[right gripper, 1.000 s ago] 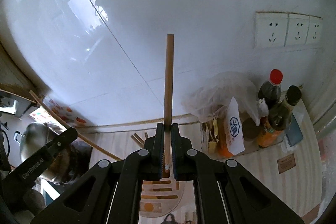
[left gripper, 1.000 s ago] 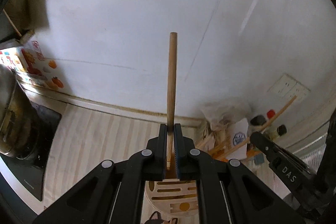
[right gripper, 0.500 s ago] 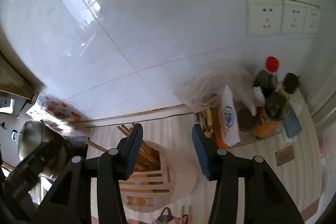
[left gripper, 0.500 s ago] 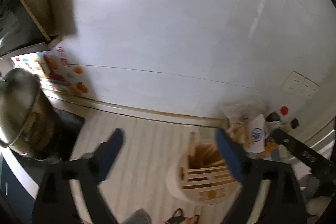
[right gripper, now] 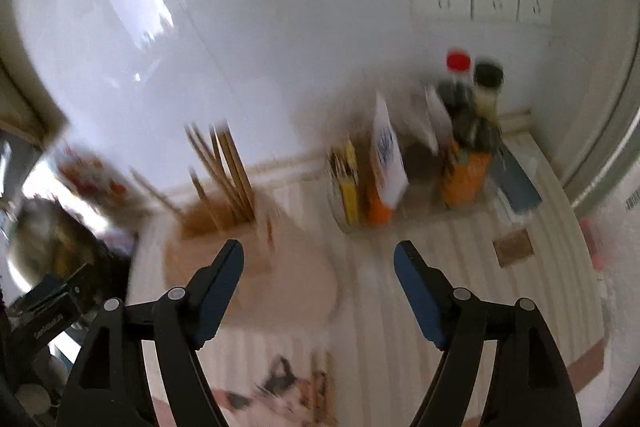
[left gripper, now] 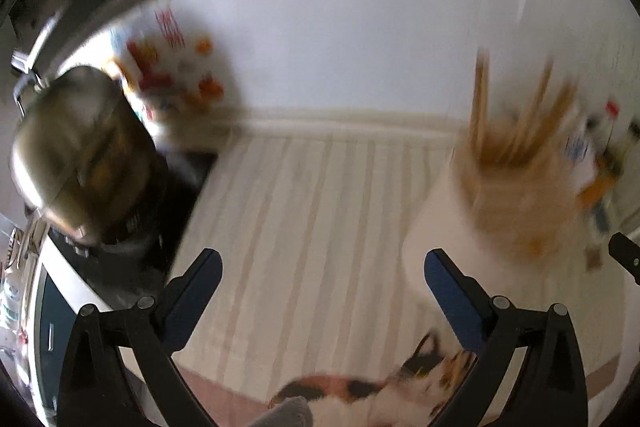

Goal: Organize utensils
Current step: 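Move both grippers back down to the last chopsticks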

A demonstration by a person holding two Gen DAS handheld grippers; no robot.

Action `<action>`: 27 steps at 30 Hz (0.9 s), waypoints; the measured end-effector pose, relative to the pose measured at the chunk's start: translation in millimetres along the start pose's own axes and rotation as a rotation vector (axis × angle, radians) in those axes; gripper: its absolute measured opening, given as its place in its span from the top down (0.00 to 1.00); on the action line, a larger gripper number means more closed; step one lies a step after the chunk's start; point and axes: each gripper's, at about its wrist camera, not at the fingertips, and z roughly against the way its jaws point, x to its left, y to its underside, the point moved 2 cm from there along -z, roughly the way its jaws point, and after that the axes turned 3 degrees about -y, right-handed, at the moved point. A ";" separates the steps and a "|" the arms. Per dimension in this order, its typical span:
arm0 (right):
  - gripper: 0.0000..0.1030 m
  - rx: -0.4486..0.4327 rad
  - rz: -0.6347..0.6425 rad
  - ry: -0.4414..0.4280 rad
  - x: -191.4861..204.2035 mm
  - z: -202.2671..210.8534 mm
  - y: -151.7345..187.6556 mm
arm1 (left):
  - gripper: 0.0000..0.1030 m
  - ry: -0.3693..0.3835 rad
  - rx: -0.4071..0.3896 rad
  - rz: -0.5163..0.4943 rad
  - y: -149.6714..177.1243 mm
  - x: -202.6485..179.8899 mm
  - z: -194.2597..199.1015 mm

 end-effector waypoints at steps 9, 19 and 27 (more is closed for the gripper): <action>0.41 0.367 -0.027 0.033 -18.9 -96.0 137.6 | 0.00 -0.052 0.228 -0.102 107.2 -10.8 -82.6; 0.59 0.489 0.051 0.109 -11.3 -143.4 197.8 | 0.00 -0.059 0.316 -0.182 152.9 -24.6 -112.5; 0.90 0.471 0.128 0.179 -7.9 -139.0 211.0 | 0.00 -0.027 0.322 -0.208 154.4 -37.6 -106.6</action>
